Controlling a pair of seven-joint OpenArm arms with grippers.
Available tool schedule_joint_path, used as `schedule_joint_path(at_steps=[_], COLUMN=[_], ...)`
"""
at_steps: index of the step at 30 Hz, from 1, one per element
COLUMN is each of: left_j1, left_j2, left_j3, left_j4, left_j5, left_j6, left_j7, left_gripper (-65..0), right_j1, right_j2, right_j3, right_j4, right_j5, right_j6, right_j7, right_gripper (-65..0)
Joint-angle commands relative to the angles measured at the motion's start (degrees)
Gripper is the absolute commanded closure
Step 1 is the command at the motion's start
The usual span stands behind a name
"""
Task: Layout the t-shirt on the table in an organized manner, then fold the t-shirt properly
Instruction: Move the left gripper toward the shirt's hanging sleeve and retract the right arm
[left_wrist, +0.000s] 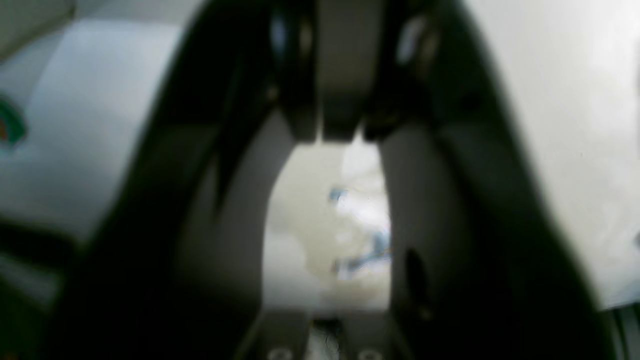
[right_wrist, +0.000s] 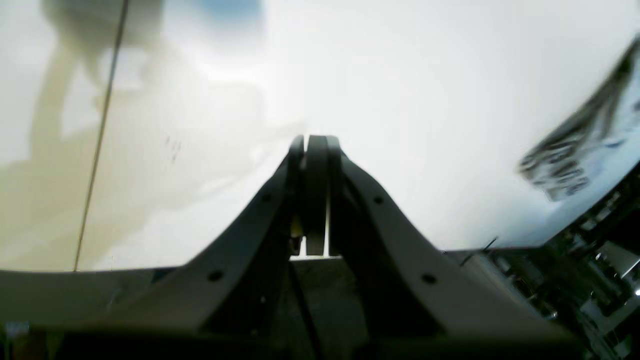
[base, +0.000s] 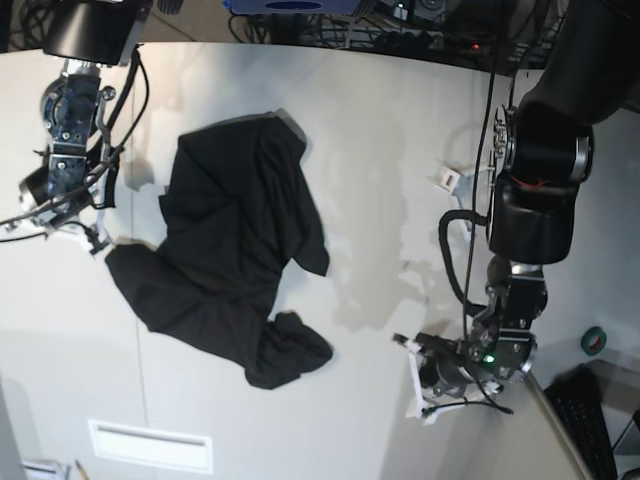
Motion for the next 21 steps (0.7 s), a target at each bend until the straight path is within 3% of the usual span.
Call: schedule_joint_path(at_steps=[1,6,15,17,21], left_j1=[-2.7,-5.6,-10.7,-12.0,-13.3], left_j2=[-0.3,1.5,4.5,4.7,5.4], left_j3=[0.8,6.9,6.9,6.7,6.7], left_j4=[-0.1,-5.6,-15.7,-19.1,-23.5], left_j5=[-0.2,0.0,0.1,-0.3,-0.3], left_j6=[-0.1,-3.0,-2.9,-1.8,-0.8], left_j7=[-1.0,-5.2,-13.4,-16.5,-20.9], left_gripper=[0.0,0.0,0.0,-3.9,-5.3], right_j1=[0.7,0.4,-5.1,-6.1,-9.4], right_j2=[0.4,0.4,0.1,0.2,0.3], right_j3=[0.1,0.2,6.0,7.5,8.8], right_j4=[1.8,5.7,11.1,11.8,14.8], right_j5=[-0.7,-0.7,-0.7,-0.7,-0.6], right_j6=[0.3,0.3,0.3,0.3,0.3], right_j7=[-0.1,-0.1,3.3,3.3,3.3], right_gripper=[0.0,0.0,0.0,0.0,0.0])
